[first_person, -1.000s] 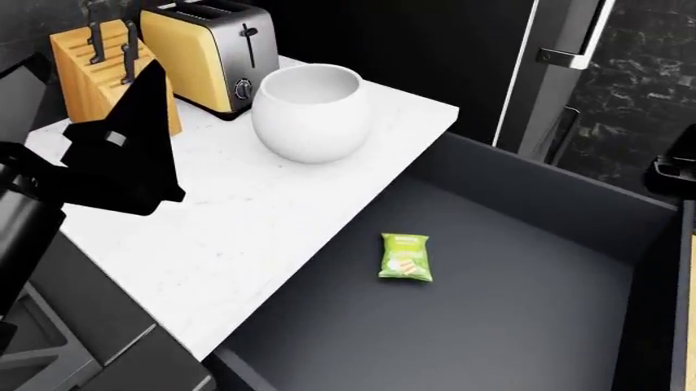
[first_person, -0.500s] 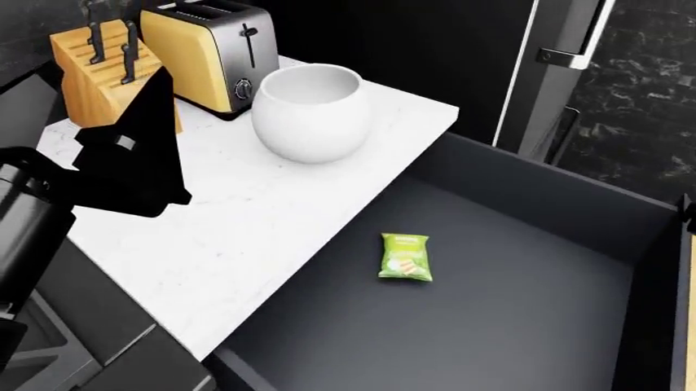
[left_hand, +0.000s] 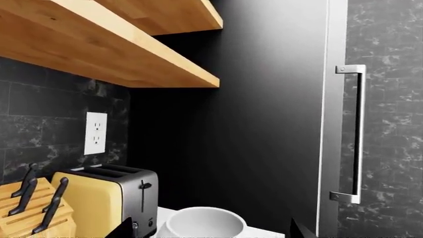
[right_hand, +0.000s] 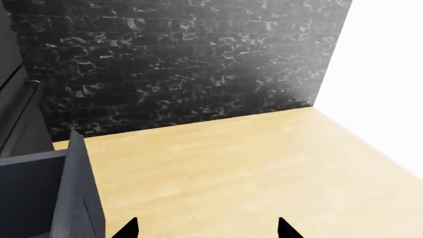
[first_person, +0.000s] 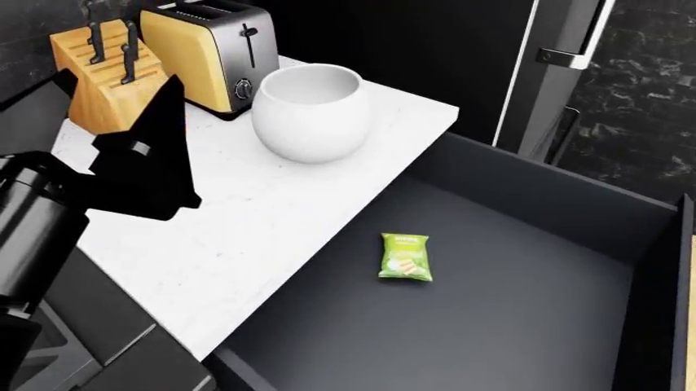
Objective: Place the bar in the bowl and close the drawer.
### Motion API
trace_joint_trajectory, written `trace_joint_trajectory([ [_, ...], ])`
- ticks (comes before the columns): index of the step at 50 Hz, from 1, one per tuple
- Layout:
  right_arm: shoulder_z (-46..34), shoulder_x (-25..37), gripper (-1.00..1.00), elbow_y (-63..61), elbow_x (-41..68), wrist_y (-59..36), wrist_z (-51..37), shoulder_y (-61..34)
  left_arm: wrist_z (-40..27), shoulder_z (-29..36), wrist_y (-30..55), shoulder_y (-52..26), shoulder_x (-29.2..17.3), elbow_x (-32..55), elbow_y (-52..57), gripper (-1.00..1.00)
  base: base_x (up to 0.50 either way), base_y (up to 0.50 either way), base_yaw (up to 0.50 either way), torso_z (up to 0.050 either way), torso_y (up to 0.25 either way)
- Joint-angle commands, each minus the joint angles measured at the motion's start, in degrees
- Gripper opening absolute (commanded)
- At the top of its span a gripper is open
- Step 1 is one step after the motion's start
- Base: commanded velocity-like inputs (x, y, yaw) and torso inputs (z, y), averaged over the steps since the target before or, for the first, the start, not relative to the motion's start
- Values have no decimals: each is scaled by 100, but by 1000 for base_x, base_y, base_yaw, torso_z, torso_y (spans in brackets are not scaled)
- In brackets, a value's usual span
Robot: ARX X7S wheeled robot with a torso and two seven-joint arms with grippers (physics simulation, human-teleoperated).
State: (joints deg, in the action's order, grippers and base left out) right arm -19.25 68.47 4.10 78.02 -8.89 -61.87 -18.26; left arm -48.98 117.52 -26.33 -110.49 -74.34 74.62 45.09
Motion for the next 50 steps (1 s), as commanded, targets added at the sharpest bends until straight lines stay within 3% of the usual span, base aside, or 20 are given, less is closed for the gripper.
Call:
trace_joint_trajectory([
  [1,208,-20,100,407,-4,587,281,520,-12,-9,-48,111,33,-46,-34,100,0,0,0,0,0],
  [29,-230,-1420,100,2729,-338,745,1751,39,-12,-44,-134,344,156,-92,-137,100,0,0,0,0,0],
  [50,-928,-2368,100,3797,-1153,524,2418,-1261,25,-71,-216,501,129,-147,-187,100,0,0,0,0,0],
])
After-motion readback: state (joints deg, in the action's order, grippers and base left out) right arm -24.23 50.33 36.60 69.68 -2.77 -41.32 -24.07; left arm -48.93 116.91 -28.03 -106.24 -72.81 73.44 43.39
